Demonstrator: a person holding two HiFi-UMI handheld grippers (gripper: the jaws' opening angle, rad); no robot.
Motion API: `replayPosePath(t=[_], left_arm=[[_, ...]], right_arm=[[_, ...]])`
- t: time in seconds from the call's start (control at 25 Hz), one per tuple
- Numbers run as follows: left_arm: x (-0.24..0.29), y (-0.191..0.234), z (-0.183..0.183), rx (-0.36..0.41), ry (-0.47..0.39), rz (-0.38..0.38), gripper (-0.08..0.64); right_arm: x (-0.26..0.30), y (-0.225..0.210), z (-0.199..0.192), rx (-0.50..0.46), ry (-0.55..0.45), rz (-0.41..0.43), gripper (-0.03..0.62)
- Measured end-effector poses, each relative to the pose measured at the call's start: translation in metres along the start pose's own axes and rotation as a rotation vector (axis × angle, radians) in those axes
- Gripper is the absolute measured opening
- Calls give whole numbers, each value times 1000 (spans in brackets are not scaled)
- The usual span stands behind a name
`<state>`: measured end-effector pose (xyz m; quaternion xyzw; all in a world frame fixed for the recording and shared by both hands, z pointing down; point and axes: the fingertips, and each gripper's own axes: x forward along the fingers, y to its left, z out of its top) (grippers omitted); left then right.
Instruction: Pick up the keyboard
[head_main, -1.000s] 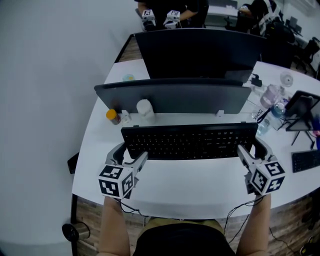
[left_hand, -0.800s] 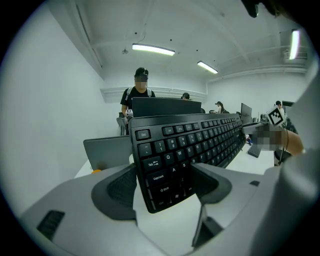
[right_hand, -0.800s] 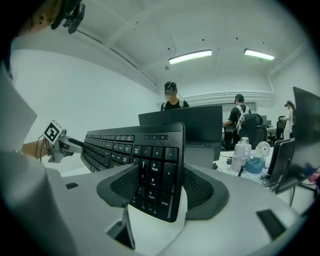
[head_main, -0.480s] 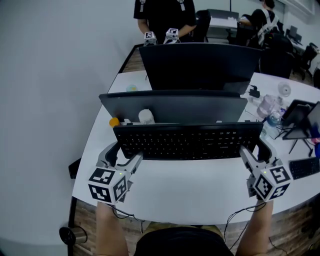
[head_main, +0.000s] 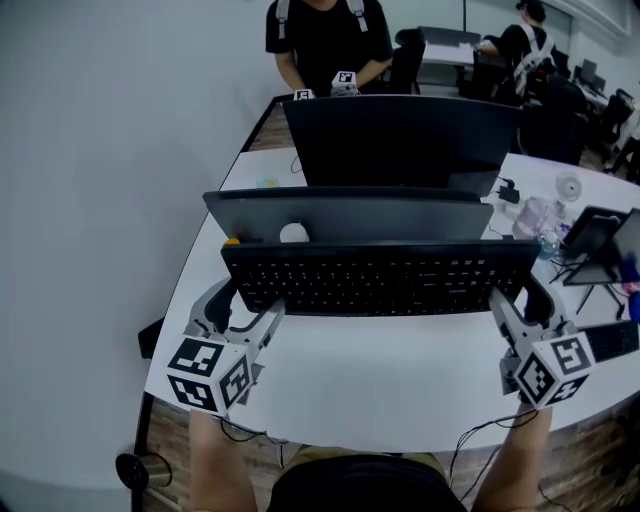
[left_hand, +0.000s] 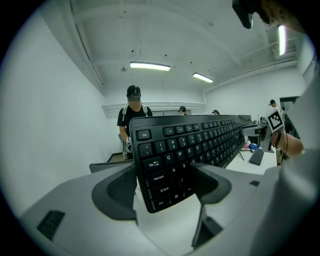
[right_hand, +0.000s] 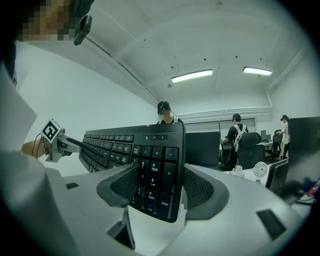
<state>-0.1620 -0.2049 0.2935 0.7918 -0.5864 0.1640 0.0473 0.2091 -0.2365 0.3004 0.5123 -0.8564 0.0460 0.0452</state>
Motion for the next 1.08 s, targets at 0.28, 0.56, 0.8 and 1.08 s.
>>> replayPosePath(t=[0.28,0.56,0.8,1.08], left_arm=[[-7,1,5,-12,-21,5,330],[-9,2,8,-5,-30,23,330],[-10,2,9,-1,-34,24,330],[-13,4,11,0,-48,24,328]], right_arm=[[-2,2,6,-10,-10,-5,291],[-1,2,7,-6,-14,0,291],[-2,3,9,-13,-27,-2,291],[-5,6,15,-31,-39,-6,291]])
